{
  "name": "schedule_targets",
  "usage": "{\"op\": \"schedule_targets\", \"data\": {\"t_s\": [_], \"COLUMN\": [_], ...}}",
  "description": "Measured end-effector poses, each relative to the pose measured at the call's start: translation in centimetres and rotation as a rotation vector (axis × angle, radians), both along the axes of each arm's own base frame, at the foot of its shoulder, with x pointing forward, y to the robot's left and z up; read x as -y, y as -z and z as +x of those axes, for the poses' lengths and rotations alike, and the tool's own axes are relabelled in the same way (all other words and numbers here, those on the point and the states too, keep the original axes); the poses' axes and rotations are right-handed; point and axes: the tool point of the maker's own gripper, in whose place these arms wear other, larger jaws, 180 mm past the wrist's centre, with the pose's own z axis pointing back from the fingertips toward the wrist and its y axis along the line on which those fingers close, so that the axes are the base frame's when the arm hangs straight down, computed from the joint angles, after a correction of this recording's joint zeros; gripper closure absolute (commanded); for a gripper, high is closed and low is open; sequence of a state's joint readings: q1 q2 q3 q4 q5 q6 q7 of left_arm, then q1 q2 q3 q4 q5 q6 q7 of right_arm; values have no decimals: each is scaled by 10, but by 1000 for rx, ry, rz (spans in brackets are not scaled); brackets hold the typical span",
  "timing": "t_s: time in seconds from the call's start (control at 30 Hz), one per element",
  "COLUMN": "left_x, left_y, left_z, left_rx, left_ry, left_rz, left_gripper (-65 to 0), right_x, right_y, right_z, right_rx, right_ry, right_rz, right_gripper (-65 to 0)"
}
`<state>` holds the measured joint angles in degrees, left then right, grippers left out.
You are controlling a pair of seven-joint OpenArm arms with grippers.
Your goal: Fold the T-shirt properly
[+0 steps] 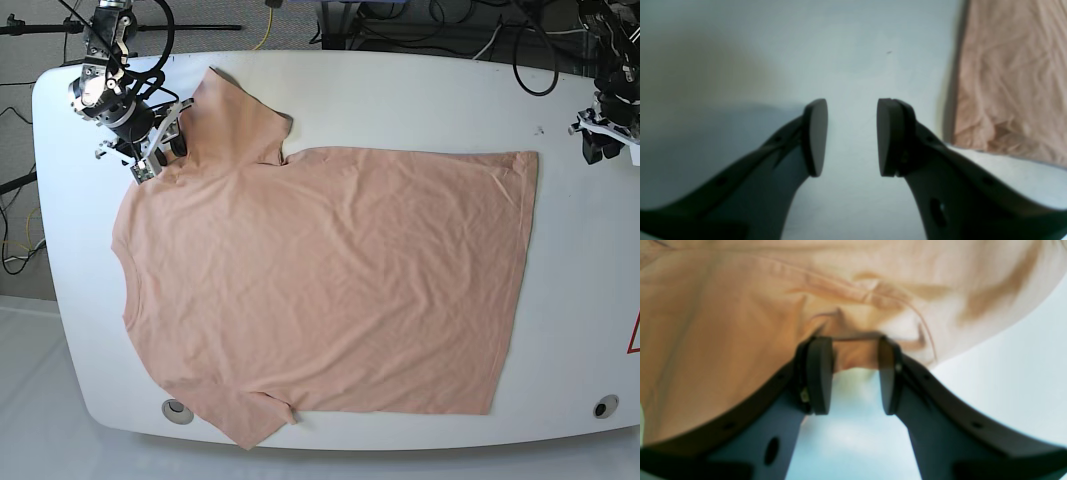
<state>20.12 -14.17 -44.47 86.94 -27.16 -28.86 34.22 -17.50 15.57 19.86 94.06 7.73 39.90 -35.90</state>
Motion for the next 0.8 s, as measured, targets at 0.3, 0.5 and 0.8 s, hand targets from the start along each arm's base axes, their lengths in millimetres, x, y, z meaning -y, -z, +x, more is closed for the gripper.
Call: {"op": "schedule_targets", "data": {"t_s": [0.3, 0.5, 0.8], "left_x": [-3, -13, -4], "left_y": [-5, -16, -13], "left_z": [3, 10, 16], "left_rx": [-5, 20, 23], "left_ry": [66, 54, 65], "left_rz": [63, 95, 76], "left_gripper": [-378, -396, -321], "right_x": [-2, -2, -6], "right_y": [0, 1, 1], "right_z": [0, 0, 1], "right_rx": [0, -4, 4], "right_ry": [-7, -24, -38], "right_rz": [-1, -27, -35], "right_gripper": [-228, -235, -232]}}
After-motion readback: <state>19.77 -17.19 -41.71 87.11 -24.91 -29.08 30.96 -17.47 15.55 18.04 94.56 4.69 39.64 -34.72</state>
